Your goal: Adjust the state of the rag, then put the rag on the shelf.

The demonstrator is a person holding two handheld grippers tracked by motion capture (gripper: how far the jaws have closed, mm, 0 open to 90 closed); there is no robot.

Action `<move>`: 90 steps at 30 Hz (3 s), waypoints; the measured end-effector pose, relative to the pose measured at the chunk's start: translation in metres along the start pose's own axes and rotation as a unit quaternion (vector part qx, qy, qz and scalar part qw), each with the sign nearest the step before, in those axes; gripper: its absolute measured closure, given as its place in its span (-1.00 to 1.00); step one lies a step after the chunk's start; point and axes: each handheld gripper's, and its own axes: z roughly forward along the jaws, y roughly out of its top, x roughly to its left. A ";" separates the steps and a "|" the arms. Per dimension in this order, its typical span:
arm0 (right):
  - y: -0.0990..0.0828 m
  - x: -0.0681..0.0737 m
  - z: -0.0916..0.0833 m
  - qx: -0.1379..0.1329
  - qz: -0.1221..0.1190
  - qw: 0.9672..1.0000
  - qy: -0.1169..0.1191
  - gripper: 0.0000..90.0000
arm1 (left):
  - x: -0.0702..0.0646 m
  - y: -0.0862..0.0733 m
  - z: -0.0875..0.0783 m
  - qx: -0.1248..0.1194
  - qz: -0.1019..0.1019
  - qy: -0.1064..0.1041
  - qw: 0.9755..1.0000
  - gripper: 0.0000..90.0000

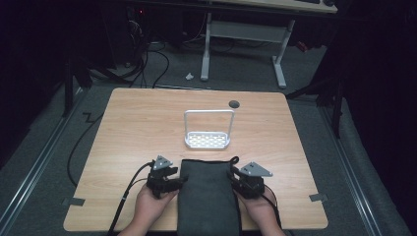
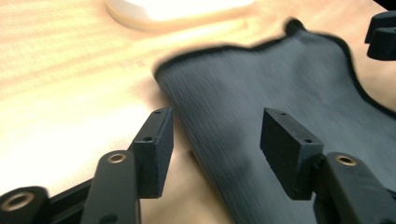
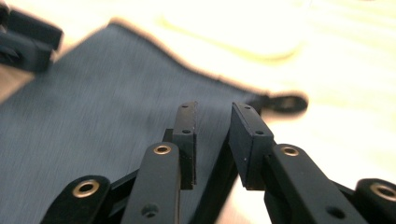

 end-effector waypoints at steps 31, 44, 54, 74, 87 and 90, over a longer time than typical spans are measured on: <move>-0.011 -0.001 0.039 0.065 0.034 0.997 -0.008 0.47 | 0.008 -0.005 0.024 0.004 -0.028 -0.034 0.999 0.56; -0.011 0.005 0.032 0.047 0.013 0.999 0.007 0.81 | 0.009 -0.006 0.022 -0.001 -0.031 -0.035 0.999 0.79; -0.009 0.011 0.019 0.002 -0.004 1.000 0.002 0.81 | 0.003 -0.009 0.016 -0.030 0.002 -0.028 0.999 0.82; 0.003 0.019 -0.005 -0.050 -0.008 0.999 -0.015 0.81 | -0.012 0.001 -0.009 -0.116 0.025 -0.027 0.993 0.86; 0.022 0.017 -0.023 -0.097 -0.016 0.995 -0.015 0.81 | -0.022 0.024 -0.029 -0.135 0.058 -0.013 0.989 0.86; 0.030 0.017 -0.024 -0.115 -0.015 0.993 -0.012 0.81 | -0.021 0.030 -0.033 -0.148 0.057 -0.011 0.987 0.86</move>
